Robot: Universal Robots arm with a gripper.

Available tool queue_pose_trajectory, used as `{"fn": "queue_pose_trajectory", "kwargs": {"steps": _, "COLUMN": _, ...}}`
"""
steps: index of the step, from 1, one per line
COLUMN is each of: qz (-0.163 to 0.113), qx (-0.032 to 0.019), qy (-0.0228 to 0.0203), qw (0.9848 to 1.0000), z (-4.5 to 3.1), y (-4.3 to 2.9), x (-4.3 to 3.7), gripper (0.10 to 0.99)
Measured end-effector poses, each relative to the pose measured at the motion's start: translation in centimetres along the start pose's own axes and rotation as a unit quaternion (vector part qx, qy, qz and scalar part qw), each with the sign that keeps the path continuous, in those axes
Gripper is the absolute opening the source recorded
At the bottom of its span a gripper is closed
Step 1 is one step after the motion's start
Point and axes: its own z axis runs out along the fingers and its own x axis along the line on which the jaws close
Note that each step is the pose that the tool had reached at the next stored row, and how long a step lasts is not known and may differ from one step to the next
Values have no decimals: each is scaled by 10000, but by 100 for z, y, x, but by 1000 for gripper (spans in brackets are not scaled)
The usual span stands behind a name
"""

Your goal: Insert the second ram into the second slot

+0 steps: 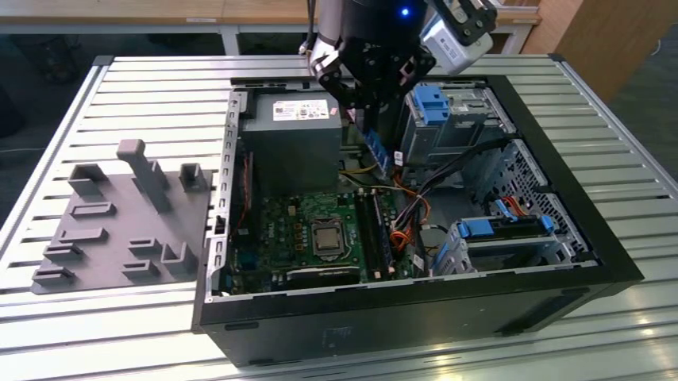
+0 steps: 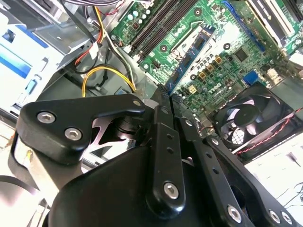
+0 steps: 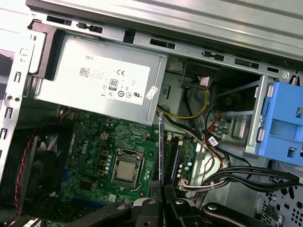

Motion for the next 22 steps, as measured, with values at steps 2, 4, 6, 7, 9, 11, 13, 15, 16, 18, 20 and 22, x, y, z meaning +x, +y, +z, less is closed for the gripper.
{"fn": "queue_pose_trajectory", "kwargs": {"steps": 2, "qz": 69, "qx": 2, "qy": -2, "qw": 10000, "z": 0, "y": 0, "x": 0, "gripper": 137}}
{"fn": "queue_pose_trajectory", "kwargs": {"steps": 4, "qz": 142, "qx": 4, "qy": -3, "qw": 9999, "z": 0, "y": 0, "x": 0, "gripper": 137}}
{"fn": "queue_pose_trajectory", "kwargs": {"steps": 6, "qz": 212, "qx": 6, "qy": -5, "qw": 9998, "z": 1, "y": 0, "x": 0, "gripper": 137}}
{"fn": "queue_pose_trajectory", "kwargs": {"steps": 7, "qz": 246, "qx": 6, "qy": -5, "qw": 9997, "z": 1, "y": 0, "x": 0, "gripper": 137}}
{"fn": "queue_pose_trajectory", "kwargs": {"steps": 9, "qz": 316, "qx": 8, "qy": -8, "qw": 9995, "z": 1, "y": 0, "x": 0, "gripper": 137}}
{"fn": "queue_pose_trajectory", "kwargs": {"steps": 11, "qz": 386, "qx": 9, "qy": -9, "qw": 9993, "z": 2, "y": 0, "x": 0, "gripper": 137}}
{"fn": "queue_pose_trajectory", "kwargs": {"steps": 13, "qz": 460, "qx": 11, "qy": -11, "qw": 9989, "z": 2, "y": 0, "x": 0, "gripper": 137}}
{"fn": "queue_pose_trajectory", "kwargs": {"steps": 15, "qz": 537, "qx": 15, "qy": -13, "qw": 9986, "z": 3, "y": 0, "x": 0, "gripper": 137}}
{"fn": "queue_pose_trajectory", "kwargs": {"steps": 16, "qz": 582, "qx": 20, "qy": -13, "qw": 9983, "z": 4, "y": 0, "x": 0, "gripper": 137}}
{"fn": "queue_pose_trajectory", "kwargs": {"steps": 18, "qz": 699, "qx": 30, "qy": -14, "qw": 9976, "z": 5, "y": 0, "x": 0, "gripper": 137}}
{"fn": "queue_pose_trajectory", "kwargs": {"steps": 20, "qz": 837, "qx": 35, "qy": -17, "qw": 9965, "z": 8, "y": 0, "x": 0, "gripper": 137}}
{"fn": "queue_pose_trajectory", "kwargs": {"steps": 22, "qz": 956, "qx": 38, "qy": -19, "qw": 9954, "z": 9, "y": 0, "x": 0, "gripper": 137}}
